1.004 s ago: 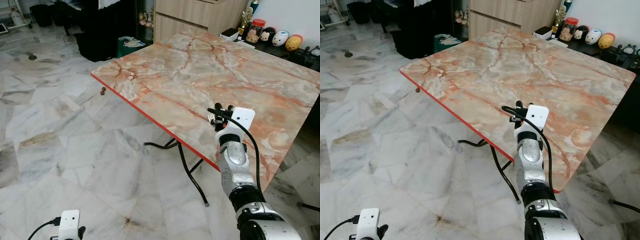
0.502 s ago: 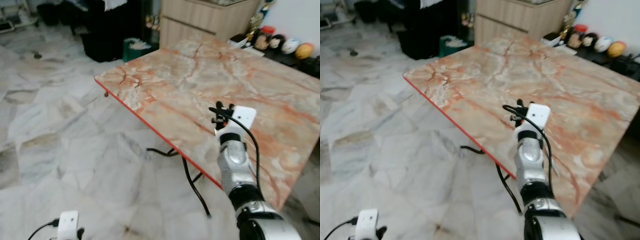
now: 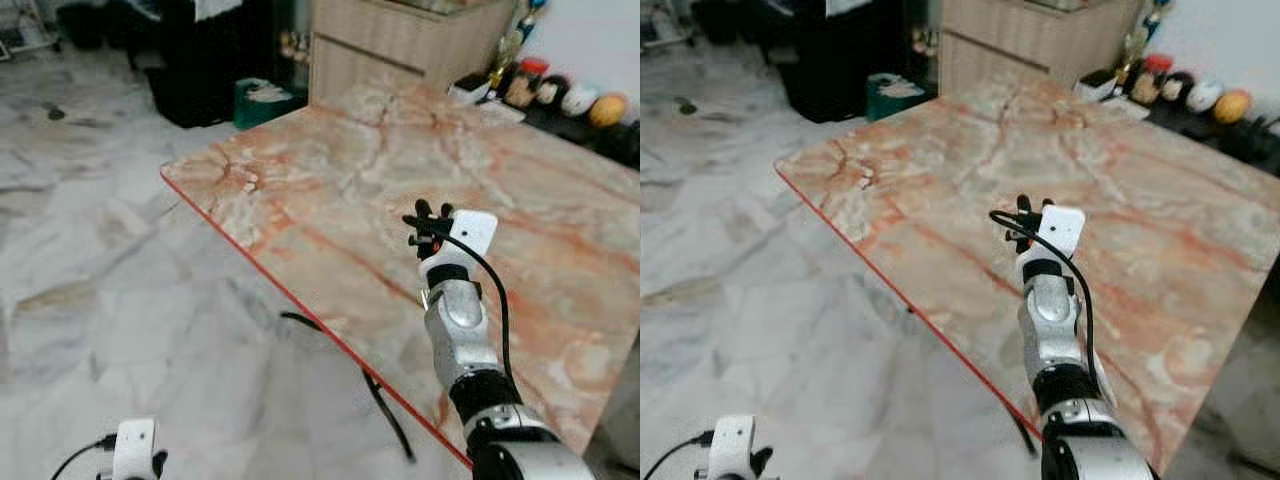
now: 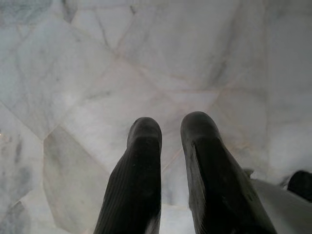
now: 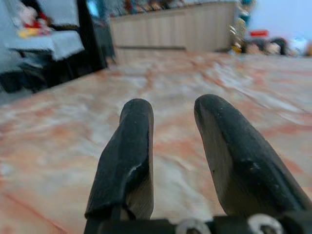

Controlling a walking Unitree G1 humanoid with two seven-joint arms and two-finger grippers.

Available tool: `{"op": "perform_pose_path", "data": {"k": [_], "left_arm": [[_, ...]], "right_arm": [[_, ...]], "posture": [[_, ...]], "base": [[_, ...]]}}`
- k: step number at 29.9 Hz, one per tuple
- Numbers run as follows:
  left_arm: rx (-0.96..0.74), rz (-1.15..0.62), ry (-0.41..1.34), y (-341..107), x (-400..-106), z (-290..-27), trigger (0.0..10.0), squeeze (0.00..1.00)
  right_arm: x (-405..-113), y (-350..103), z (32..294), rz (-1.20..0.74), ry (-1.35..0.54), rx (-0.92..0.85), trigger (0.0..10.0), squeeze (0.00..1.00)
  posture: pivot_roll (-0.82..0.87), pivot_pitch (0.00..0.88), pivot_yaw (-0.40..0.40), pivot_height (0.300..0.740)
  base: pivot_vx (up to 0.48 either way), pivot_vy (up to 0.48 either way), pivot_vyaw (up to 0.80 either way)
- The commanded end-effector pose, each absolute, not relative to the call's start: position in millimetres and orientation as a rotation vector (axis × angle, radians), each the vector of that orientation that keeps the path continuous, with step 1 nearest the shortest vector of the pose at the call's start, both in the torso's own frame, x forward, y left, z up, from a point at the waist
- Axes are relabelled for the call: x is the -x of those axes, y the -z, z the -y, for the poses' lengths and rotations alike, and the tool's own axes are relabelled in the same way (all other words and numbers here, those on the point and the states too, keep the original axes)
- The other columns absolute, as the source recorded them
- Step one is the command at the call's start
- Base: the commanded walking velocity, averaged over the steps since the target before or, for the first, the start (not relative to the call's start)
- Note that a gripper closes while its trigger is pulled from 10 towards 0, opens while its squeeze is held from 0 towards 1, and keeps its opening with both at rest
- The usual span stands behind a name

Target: Setting the table

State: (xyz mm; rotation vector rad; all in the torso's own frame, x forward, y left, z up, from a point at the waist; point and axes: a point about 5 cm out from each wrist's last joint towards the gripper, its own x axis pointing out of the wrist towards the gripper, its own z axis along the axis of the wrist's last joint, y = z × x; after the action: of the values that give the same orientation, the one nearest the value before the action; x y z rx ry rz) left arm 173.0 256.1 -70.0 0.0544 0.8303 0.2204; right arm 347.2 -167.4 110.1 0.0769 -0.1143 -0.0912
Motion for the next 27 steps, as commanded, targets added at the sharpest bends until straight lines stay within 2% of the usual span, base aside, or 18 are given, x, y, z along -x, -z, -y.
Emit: {"op": "perform_pose_path", "data": {"k": [1,7,11,15,16,18,22,27], "left_arm": [[-0.034,-0.85,-0.221,73.5,-168.3,-253.1,10.0,0.0],[-0.038,-0.852,-0.222,73.8,-167.5,-253.2,10.0,0.0],[-0.041,-0.855,-0.222,74.0,-166.9,-253.4,10.0,0.0],[-0.047,-0.86,-0.215,74.3,-166.7,-253.1,10.0,0.0],[-0.049,-0.863,-0.211,74.3,-166.9,-253.0,10.0,0.0],[-0.05,-0.864,-0.205,74.4,-167.2,-252.4,10.0,0.0],[-0.049,-0.862,-0.199,74.0,-168.8,-251.4,10.0,0.0],[-0.05,-0.863,-0.193,73.7,-170.1,-251.0,10.0,0.0]], "right_arm": [[-347.0,-115.5,169.5,0.135,0.09,-0.071,10.0,0.0],[-338.0,-108.0,176.8,0.109,0.097,-0.051,10.0,0.0],[-325.4,-116.1,183.4,0.108,0.035,0.004,10.0,0.0],[-312.3,-114.4,188.3,0.043,-0.071,0.058,10.0,0.0],[-305.2,-110.8,189.5,-0.02,-0.146,0.133,10.0,0.0],[-298.9,-103.9,196.7,-0.118,-0.157,0.201,10.0,0.0],[-289.3,-111.6,213.4,-0.209,-0.109,0.119,10.0,0.0],[-284.4,-120.9,210.3,-0.256,-0.139,0.043,10.0,0.0]], "posture": [[0.01,0.0,-0.031,0.74],[0.02,0.0,-0.035,0.74],[0.0,0.0,-0.03,0.74],[-0.01,0.0,-0.023,0.74],[-0.02,0.0,-0.018,0.74],[-0.03,0.0,-0.017,0.74],[-0.03,0.0,-0.013,0.74],[-0.04,0.0,-0.012,0.74]], "base": [[0.0,0.0,0.0],[0.0,0.0,0.0],[0.0,0.0,0.0],[0.0,0.0,0.0],[0.0,0.0,0.0],[0.0,0.0,0.0],[0.0,0.0,0.0],[0.0,0.0,0.0]]}}
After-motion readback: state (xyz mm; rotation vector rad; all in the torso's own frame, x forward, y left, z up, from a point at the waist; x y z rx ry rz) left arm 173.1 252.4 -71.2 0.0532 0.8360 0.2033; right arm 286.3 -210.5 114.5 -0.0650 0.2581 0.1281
